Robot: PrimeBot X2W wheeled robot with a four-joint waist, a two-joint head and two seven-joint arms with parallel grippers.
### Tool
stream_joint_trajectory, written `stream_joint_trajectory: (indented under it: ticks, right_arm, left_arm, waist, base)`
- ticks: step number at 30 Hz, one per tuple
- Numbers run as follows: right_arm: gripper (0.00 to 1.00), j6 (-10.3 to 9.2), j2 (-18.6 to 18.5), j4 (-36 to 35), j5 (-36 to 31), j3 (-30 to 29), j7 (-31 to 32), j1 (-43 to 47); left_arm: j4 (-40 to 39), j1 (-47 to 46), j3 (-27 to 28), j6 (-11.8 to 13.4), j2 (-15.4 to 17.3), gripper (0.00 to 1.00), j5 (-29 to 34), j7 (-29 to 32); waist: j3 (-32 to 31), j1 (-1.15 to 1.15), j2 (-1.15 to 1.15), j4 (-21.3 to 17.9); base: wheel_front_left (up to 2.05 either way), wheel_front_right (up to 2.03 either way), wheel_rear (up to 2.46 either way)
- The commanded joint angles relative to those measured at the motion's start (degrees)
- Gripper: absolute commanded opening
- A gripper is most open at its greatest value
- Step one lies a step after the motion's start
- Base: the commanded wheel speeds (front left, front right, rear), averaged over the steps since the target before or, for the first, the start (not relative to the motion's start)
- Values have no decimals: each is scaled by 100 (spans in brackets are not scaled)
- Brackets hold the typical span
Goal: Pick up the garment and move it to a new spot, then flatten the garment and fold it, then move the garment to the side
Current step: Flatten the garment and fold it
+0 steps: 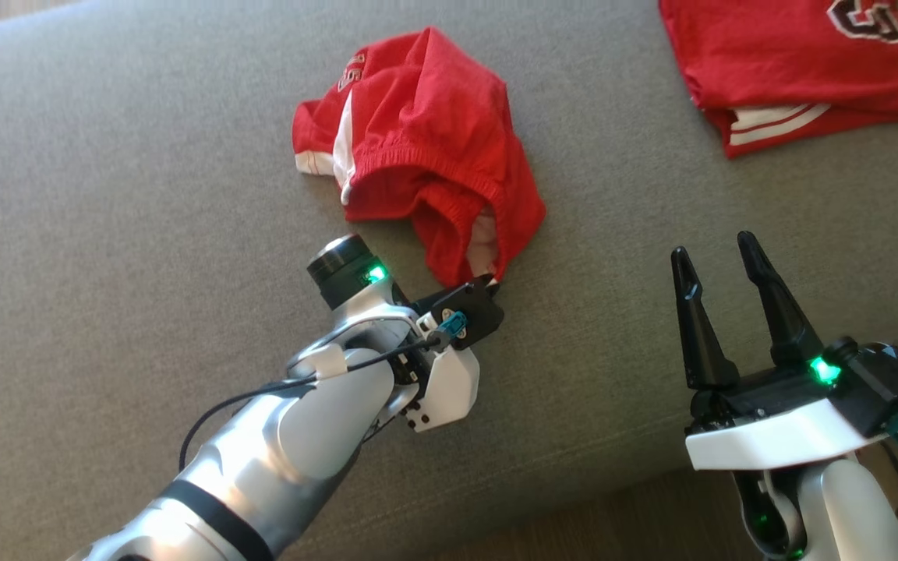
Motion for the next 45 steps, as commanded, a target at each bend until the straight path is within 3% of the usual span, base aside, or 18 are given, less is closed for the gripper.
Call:
stream_joint_trajectory:
  ticks: [1,5,9,15,24,32,33,38,45]
  right_arm:
    - [100,-2,-53,-174,62,122,-37,-22]
    - [100,-2,-53,-156,164,159,-37,4]
    - [100,-2,-53,-118,220,243,-37,51]
    - [100,-2,-53,-14,289,185,-37,195]
    - [100,-2,-53,19,307,69,-37,395]
    - [100,-2,-53,-46,325,86,-37,391]
    - [100,-2,-53,-46,325,86,-37,391]
    - [100,-2,-53,-41,254,33,-37,396]
    - [100,-2,-53,642,113,333,-37,407]
  left_arm:
    - [-131,-165,85,7,33,0,-51,24]
    - [-246,-167,103,7,85,0,-328,-50]
    - [-751,-262,200,7,69,0,-1581,-69]
    - [-1726,-1215,188,7,716,0,-2583,141]
    - [-2726,-1896,477,7,1443,0,-3234,475]
    - [-2903,-614,562,364,2537,0,-3523,743]
    - [-2903,-614,562,364,2537,0,-3523,743]
    - [-3088,510,819,799,3199,0,-3844,479]
    - [-3246,1399,1125,1146,3441,0,-4212,-61]
  waist:
    - [-170,0,0,-45]
    - [-429,0,0,-134]
    - [-631,0,0,-250]
    - [-979,0,0,-326]
    - [-1300,0,0,-162]
    - [-1077,0,0,76]
    - [-1077,0,0,76]
    - [-917,0,0,220]
    - [-815,0,0,554]
  base:
    - [0,0,0]
    - [0,0,0]
    - [0,0,0]
    - [0,0,0]
    - [0,0,0]
    - [0,0,0]
    - [0,0,0]
    - [0,0,0]
    - [0,0,0]
